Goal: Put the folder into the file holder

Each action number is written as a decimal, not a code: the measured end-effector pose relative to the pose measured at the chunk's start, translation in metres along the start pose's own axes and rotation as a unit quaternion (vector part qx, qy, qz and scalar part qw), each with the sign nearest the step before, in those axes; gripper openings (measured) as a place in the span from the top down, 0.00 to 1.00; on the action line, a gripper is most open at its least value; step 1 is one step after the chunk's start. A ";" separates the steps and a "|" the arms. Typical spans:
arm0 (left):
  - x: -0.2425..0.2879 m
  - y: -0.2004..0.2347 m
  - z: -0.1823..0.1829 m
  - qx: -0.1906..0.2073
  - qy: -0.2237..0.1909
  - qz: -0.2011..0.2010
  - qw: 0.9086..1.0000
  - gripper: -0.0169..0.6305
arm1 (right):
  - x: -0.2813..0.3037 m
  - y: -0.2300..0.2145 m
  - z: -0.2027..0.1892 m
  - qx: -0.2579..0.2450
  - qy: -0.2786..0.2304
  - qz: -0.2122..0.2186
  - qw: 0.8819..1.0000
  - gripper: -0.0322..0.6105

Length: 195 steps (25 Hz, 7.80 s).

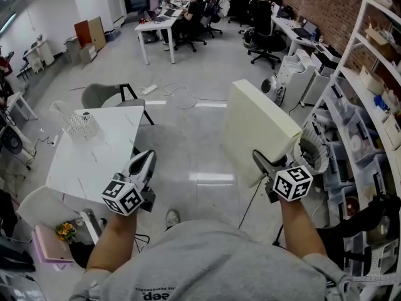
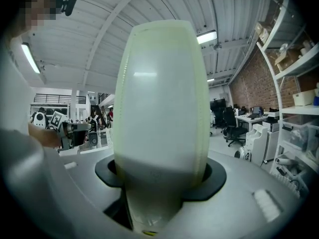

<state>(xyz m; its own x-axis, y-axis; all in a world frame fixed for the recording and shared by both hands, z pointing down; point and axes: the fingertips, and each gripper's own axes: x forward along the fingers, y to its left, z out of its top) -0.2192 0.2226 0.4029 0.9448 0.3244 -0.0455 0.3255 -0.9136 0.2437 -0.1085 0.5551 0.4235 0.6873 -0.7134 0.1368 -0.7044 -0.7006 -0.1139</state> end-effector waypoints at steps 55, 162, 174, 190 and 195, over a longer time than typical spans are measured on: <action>0.499 0.446 0.080 -0.001 0.012 0.013 1.000 0.88 | 0.598 -0.235 0.108 0.018 0.017 0.034 0.999 0.52; -0.242 0.630 -0.003 -0.091 -0.096 0.609 0.782 0.88 | 0.864 0.711 -0.033 -0.071 0.041 0.557 0.826 0.52; -0.241 0.635 -0.011 -0.097 -0.096 0.606 0.784 0.88 | 0.861 0.711 -0.081 -0.114 0.048 0.559 0.820 0.52; -0.227 0.645 0.002 -0.091 -0.100 0.587 0.798 0.88 | 0.857 0.713 -0.118 -0.153 0.104 0.557 0.810 0.39; -0.185 0.654 0.024 -0.078 -0.102 0.544 0.829 0.88 | 0.851 0.679 -0.093 -0.142 0.090 0.565 0.808 0.32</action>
<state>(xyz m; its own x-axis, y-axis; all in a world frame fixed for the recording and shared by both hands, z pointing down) -0.1804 -0.4412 0.5480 0.6672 -0.7345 0.1242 -0.7180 -0.5897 0.3698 -0.0185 -0.5262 0.5543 -0.4427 -0.8622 0.2462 -0.8935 0.4474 -0.0396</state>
